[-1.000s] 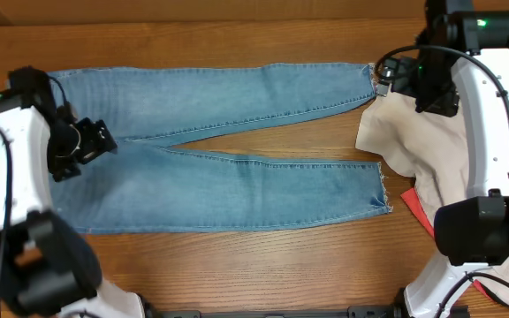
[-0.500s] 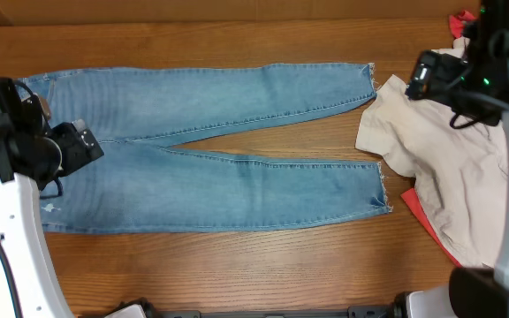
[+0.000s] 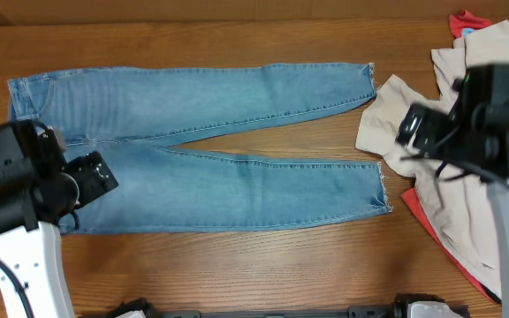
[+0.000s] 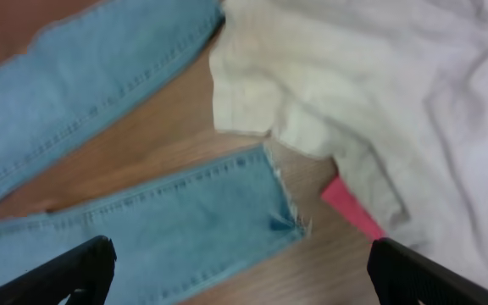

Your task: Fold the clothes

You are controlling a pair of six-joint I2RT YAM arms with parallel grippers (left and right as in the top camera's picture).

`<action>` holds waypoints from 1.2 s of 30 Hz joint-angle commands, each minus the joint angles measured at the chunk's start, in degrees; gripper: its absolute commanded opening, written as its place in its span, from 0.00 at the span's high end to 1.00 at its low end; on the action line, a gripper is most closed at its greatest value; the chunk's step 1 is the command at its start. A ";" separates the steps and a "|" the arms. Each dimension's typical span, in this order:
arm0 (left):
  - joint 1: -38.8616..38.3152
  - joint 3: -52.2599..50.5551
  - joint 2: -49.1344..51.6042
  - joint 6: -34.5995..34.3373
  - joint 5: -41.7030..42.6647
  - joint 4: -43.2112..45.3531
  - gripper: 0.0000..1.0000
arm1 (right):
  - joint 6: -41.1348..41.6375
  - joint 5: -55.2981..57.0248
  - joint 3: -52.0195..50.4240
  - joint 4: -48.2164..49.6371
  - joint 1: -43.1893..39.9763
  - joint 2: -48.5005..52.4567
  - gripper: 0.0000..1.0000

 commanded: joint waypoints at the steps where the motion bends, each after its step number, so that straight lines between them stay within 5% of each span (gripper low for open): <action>1: -0.04 -2.84 -3.39 -2.45 -1.33 0.52 0.11 | 2.67 -3.26 -7.85 2.01 -0.22 -5.77 0.00; 5: -0.02 -6.45 -4.13 -6.29 -2.97 0.31 0.01 | 7.23 -4.48 -17.44 2.14 -0.22 -8.04 0.00; 16: 3.63 -13.90 -2.08 -12.26 -3.30 2.86 0.00 | 16.44 -10.93 -37.27 10.75 -0.22 -6.75 0.00; 29: 6.80 -13.92 3.58 -12.31 -5.14 6.54 0.00 | 19.41 -13.18 -48.37 27.36 -0.22 -1.46 0.00; 36: 6.82 -13.92 5.42 -12.28 -5.73 7.82 0.00 | 19.39 -13.11 -48.39 34.14 -0.22 3.61 0.10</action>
